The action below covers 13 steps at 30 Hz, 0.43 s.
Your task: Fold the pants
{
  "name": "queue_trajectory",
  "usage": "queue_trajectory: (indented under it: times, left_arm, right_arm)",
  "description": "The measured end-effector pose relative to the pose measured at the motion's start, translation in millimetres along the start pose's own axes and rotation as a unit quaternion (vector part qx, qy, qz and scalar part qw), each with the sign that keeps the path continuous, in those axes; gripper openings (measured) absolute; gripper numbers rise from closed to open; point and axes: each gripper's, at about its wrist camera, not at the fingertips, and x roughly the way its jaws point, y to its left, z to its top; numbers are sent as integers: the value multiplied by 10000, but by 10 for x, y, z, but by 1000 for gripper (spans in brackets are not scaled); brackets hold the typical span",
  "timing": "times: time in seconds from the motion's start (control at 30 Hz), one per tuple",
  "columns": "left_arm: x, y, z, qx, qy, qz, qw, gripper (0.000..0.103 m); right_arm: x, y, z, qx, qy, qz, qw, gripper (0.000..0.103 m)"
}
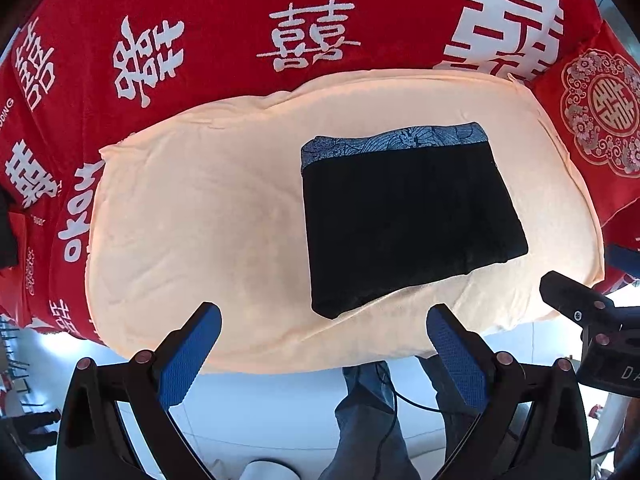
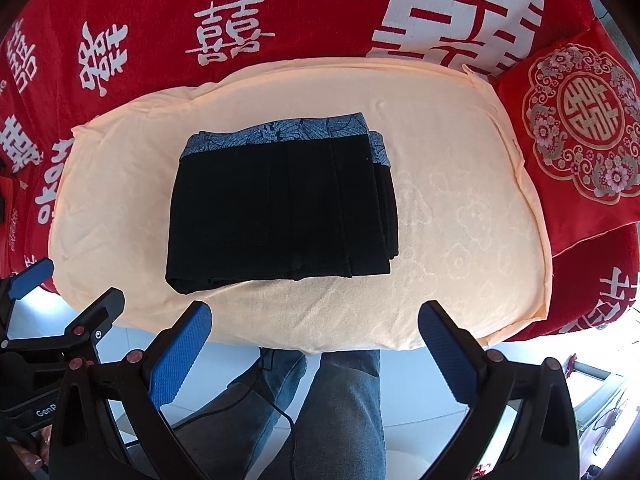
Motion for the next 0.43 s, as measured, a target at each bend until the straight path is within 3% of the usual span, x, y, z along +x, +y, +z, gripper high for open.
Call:
queue_trajectory:
  times: [0.2,0.43]
  left_arm:
    - [81,35,-25,-78,131,-91,9998,103]
    - [55,14,-25,-15,11,-220,9998,103]
  right_arm:
    - [58,21,-5,-33,80,-21,10000,103]
    - [67,8,-14,13,65,-11,10000,103]
